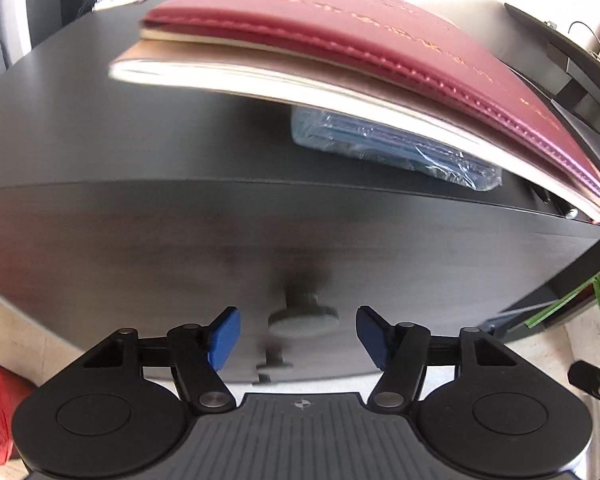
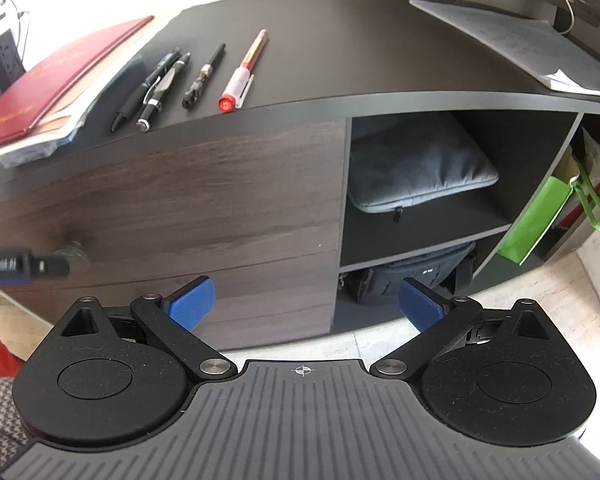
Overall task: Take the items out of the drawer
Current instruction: 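Close the left gripper around the top drawer knob, then pull the top drawer open with the left gripper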
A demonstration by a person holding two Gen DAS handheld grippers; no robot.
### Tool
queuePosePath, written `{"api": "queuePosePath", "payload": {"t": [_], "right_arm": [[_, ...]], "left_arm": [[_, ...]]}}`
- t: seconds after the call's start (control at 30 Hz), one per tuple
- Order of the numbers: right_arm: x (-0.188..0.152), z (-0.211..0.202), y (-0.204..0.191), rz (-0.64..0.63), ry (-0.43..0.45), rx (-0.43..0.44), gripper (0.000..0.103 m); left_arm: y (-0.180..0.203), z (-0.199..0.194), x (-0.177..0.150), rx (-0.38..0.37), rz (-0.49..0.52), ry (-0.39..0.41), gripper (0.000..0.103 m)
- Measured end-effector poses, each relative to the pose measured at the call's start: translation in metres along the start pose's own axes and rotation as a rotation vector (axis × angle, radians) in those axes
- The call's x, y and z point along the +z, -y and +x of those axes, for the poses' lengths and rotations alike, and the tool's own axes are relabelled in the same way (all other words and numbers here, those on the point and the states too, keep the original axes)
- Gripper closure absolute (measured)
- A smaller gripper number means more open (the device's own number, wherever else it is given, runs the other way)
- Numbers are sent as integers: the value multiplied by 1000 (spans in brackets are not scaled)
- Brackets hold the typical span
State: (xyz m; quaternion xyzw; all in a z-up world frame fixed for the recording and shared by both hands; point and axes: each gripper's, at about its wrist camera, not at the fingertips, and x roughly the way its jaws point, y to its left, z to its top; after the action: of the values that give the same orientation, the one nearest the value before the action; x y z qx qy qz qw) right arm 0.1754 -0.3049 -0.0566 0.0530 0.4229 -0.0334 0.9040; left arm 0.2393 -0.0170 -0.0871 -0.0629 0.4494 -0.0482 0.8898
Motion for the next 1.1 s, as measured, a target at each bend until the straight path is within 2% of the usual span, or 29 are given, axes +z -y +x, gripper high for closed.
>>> {"api": "queuePosePath", "payload": {"t": [0.17, 0.33, 0.7, 0.8, 0.97, 1.1], "right_arm": [[-1, 11, -1, -24, -9, 5, 2], [12, 31, 0, -83, 2, 2, 2], [48, 72, 6, -279, 60, 70, 4], [54, 78, 6, -321, 73, 90, 7], [57, 83, 2, -360, 52, 160, 14], [57, 84, -1, -378, 40, 151, 12]], "left_arm": [[-1, 8, -5, -14, -24, 10, 56], [-2, 12, -4, -14, -27, 10, 60], [1, 13, -13, -22, 39, -3, 57], [-1, 11, -16, -24, 50, 1, 56], [-1, 7, -28, -22, 92, 9, 56], [2, 4, -36, -12, 141, 15, 56]]}}
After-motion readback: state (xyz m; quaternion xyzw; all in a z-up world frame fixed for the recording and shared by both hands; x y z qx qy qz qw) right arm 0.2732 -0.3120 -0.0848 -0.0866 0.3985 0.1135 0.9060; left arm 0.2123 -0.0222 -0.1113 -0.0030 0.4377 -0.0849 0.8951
